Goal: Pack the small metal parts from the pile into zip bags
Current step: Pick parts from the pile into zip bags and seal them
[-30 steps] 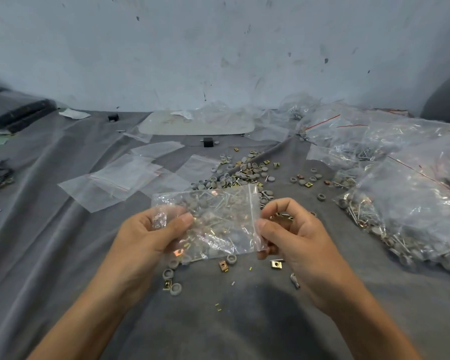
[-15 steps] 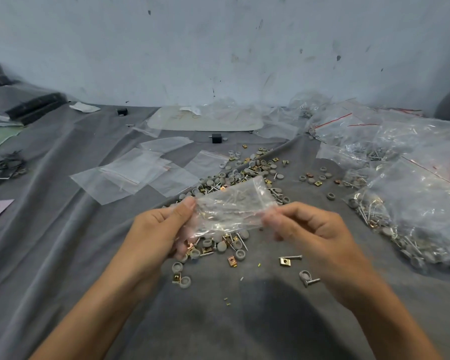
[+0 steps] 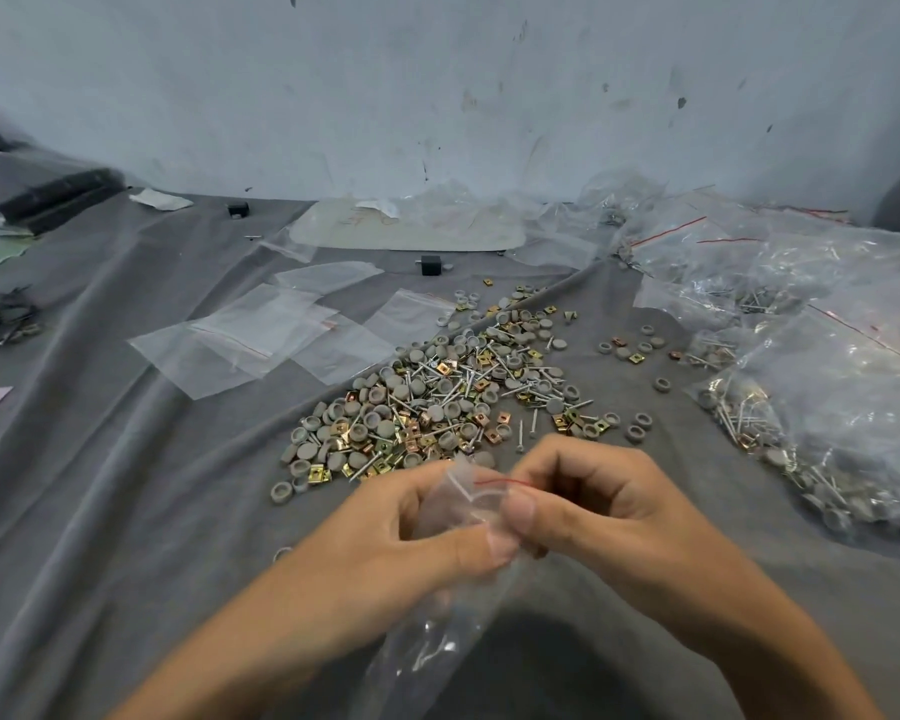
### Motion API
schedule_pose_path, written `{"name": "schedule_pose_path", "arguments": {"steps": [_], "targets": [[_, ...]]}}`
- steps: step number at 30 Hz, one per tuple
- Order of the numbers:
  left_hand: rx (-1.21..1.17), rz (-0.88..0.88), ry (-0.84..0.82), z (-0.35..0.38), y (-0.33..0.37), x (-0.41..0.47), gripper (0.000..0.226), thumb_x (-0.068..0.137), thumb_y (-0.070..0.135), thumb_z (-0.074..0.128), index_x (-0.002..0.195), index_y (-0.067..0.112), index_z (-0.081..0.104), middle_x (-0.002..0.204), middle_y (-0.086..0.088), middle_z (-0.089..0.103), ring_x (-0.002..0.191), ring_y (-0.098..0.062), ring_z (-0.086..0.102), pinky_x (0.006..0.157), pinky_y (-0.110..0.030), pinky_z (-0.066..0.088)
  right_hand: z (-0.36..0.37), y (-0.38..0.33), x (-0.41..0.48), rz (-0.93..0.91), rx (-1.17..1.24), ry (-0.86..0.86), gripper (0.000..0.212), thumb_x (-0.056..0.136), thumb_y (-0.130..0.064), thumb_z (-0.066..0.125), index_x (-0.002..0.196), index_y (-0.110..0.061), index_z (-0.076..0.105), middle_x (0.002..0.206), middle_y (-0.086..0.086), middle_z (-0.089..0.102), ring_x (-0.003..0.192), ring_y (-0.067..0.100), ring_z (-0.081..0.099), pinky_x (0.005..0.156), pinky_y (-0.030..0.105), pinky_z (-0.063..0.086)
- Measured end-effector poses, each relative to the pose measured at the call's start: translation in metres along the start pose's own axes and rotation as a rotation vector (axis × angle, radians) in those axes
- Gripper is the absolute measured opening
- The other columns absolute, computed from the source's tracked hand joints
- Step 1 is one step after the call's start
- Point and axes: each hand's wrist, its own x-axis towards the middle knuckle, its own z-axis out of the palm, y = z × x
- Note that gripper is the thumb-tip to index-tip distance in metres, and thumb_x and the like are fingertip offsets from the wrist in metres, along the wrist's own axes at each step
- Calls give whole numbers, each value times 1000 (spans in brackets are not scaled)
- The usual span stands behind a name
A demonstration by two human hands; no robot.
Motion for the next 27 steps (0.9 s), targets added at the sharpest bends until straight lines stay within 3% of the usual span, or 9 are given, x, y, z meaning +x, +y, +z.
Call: {"name": "schedule_pose_path", "arguments": {"steps": [3,6,8,11,15,19,23,25,27], "targets": [[-102,-25,103,1,-4,1,45,82,26,75,124,16,63,113,-9,74,106,-23,70,89,-32,57,-2,1,2,-36,-31,86,17,83,-32,73,84,-15,71,75,2,68,70,12,58,64,25,46],[-115,-50,77,7,-6,2,47,84,20,77,128,16,61,112,-14,74,102,-23,70,91,-35,55,-6,5,5,-86,-38,234,19,79,-37,77,81,-19,71,73,-2,66,68,10,58,62,22,50],[-47,-70,73,8,-5,1,36,88,34,74,120,18,68,110,-9,76,101,-18,71,91,-29,55,-9,9,6,-105,-42,328,20,79,-38,83,81,-21,71,71,-3,66,66,9,59,60,23,52],[-37,-80,58,9,-9,0,43,92,45,53,115,15,72,113,-9,75,110,-26,70,97,-33,55,-15,11,6,-127,-62,449,26,82,-44,79,81,-20,70,66,-2,62,60,9,57,56,21,51],[-173,-134,155,8,-11,3,22,78,41,72,91,24,77,90,0,71,74,-8,64,64,-18,52,-23,12,7,-120,-19,571,28,78,-47,78,77,-21,68,60,-3,56,52,12,51,49,24,48],[-167,-124,141,9,-14,4,15,83,34,75,73,23,72,72,0,60,60,-8,53,51,-19,44,-26,12,8,-80,87,516,37,72,-50,84,80,-18,70,65,6,60,57,15,55,54,27,52],[-136,-125,245,11,-14,5,50,78,69,69,92,21,73,88,3,71,73,-6,62,58,-22,50,-30,10,6,-58,50,550,28,71,-45,84,76,-20,70,62,2,61,56,15,56,54,25,53],[111,-76,177,8,-15,2,72,64,88,60,113,36,68,106,20,71,91,4,66,72,-21,54,-29,11,6,-68,-16,608,25,72,-40,82,72,-20,68,58,2,60,52,16,53,49,25,49],[444,-12,214,7,-21,-2,69,65,90,57,119,46,63,107,31,69,94,8,66,81,-26,55,-26,12,6,-62,-47,634,26,72,-42,82,70,-19,68,55,2,59,48,15,51,45,25,47]]}}
